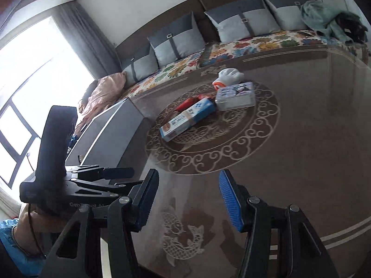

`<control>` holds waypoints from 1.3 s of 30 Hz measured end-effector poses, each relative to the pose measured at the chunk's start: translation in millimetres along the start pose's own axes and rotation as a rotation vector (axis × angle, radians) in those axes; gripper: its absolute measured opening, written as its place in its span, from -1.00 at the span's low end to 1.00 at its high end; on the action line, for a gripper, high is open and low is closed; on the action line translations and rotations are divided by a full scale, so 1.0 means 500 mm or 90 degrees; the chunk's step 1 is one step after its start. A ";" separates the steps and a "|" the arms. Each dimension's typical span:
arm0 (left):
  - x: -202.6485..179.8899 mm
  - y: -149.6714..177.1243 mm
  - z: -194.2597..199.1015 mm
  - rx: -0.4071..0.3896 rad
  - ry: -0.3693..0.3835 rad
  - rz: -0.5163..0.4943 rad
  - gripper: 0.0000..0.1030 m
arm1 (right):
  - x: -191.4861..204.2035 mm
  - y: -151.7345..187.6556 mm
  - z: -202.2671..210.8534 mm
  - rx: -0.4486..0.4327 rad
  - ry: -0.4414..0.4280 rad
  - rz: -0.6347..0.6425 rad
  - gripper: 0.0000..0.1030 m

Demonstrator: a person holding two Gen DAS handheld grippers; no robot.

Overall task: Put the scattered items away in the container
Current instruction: 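Move both open tools back over the table items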

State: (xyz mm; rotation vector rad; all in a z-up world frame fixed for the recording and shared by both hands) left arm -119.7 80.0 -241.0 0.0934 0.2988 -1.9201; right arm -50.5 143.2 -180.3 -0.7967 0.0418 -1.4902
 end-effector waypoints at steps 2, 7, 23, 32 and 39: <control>0.001 -0.007 -0.004 -0.003 0.007 0.021 0.45 | -0.034 0.000 0.010 -0.009 0.013 -0.014 0.08; -0.025 -0.011 -0.008 -0.017 -0.076 -0.023 0.45 | -0.118 0.016 0.000 0.013 0.034 -0.062 0.08; -0.097 -0.034 -0.002 -0.080 -0.182 -0.070 0.45 | -0.197 0.065 -0.009 0.046 0.056 -0.119 0.08; -0.081 -0.041 -0.008 -0.086 -0.174 -0.075 0.45 | -0.179 0.089 -0.035 0.077 0.062 -0.106 0.08; -0.062 -0.048 -0.023 -0.080 -0.149 -0.076 0.45 | -0.173 0.100 -0.064 0.096 0.053 -0.102 0.08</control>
Point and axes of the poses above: each gripper's, at about its wrist camera, not at the fingertips, and z roughly against the way its jaws point, x to its left, y to its underside, the point moved 10 cm from there along -z, roughly the way its jaws point, and after that the axes turned 13 degrees about x, right-handed, at the moved point
